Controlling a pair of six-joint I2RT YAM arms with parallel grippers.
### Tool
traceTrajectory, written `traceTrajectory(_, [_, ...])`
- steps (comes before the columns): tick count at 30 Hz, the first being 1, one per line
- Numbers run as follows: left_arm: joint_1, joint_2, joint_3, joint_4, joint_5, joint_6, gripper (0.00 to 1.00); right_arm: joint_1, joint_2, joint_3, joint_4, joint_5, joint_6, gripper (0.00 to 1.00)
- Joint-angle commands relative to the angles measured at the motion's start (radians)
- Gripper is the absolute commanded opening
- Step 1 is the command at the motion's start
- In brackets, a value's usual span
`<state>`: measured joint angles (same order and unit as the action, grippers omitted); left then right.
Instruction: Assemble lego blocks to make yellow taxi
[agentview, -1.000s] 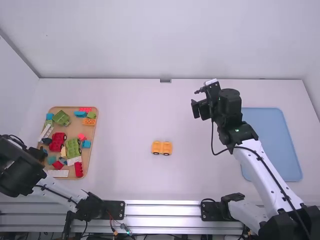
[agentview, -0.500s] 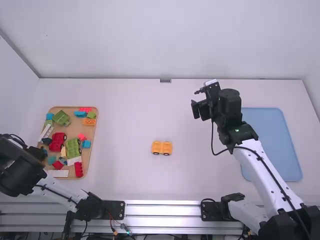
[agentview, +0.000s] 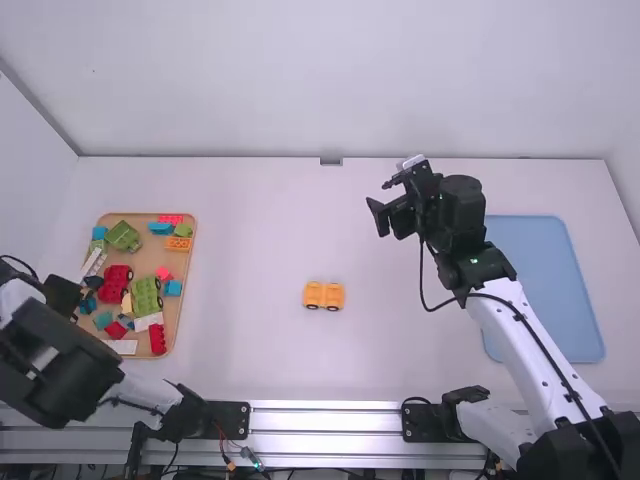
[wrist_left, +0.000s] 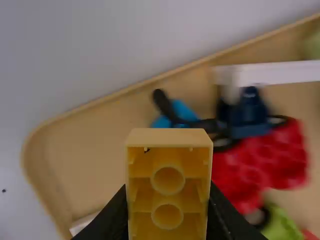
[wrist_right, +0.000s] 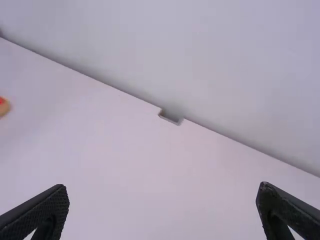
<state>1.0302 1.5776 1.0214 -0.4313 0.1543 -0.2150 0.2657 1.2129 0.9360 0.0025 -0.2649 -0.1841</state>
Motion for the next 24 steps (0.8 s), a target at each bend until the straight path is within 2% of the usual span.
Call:
traceTrajectory(1, [-0.045, -0.127, -0.074, 0.039, 0.208, 0.091, 0.02, 0.003, 0.027, 0.034, 0.039, -0.147, 0.032, 0.99])
traceTrajectory(2, [-0.07, -0.184, -0.114, 0.093, 0.317, 0.127, 0.02, 0.005, 0.05, 0.034, 0.074, -0.186, 0.053, 0.99])
traceTrajectory(3, [-0.079, -0.198, -0.125, 0.108, 0.348, 0.137, 0.02, 0.005, 0.053, 0.034, 0.078, -0.19, 0.055, 0.99])
traceTrajectory(5, [-0.172, -0.295, -0.201, 0.23, 0.591, 0.195, 0.02, 0.001, 0.116, 0.034, 0.156, -0.284, 0.095, 0.99])
traceTrajectory(6, [-0.172, -0.295, -0.201, 0.23, 0.591, 0.195, 0.02, 0.001, 0.116, 0.034, 0.156, -0.284, 0.095, 0.99])
traceTrajectory(7, [-0.241, -0.333, -0.236, 0.303, 0.692, 0.206, 0.02, 0.005, 0.167, 0.034, 0.217, -0.37, 0.11, 0.99])
traceTrajectory(9, [-0.37, -0.361, -0.268, 0.404, 0.786, 0.204, 0.02, 0.001, 0.243, 0.034, 0.317, -0.527, 0.11, 0.99])
traceTrajectory(10, [-0.391, -0.361, -0.269, 0.418, 0.797, 0.204, 0.02, 0.001, 0.256, 0.034, 0.336, -0.558, 0.11, 0.99])
traceTrajectory(12, [-0.523, -0.354, -0.27, 0.484, 0.842, 0.204, 0.02, 0.004, 0.32, 0.034, 0.439, -0.714, 0.137, 0.99])
traceTrajectory(14, [-0.595, -0.344, -0.267, 0.517, 0.863, 0.204, 0.02, 0.002, 0.351, 0.034, 0.507, -0.774, 0.193, 0.99])
traceTrajectory(16, [-0.739, -0.302, -0.257, 0.605, 0.956, 0.243, 0.02, -0.016, 0.407, 0.034, 0.652, -0.883, 0.327, 0.99])
traceTrajectory(17, [-0.756, -0.296, -0.255, 0.618, 0.973, 0.249, 0.02, -0.018, 0.41, 0.034, 0.66, -0.89, 0.331, 0.99])
traceTrajectory(18, [-0.824, -0.265, -0.247, 0.676, 1.038, 0.256, 0.02, -0.033, 0.433, 0.034, 0.738, -0.963, 0.377, 0.99])
traceTrajectory(24, [-0.98, -0.151, -0.209, 0.872, 1.128, 0.172, 0.02, -0.07, 0.45, 0.034, 0.891, -1.107, 0.494, 0.99])
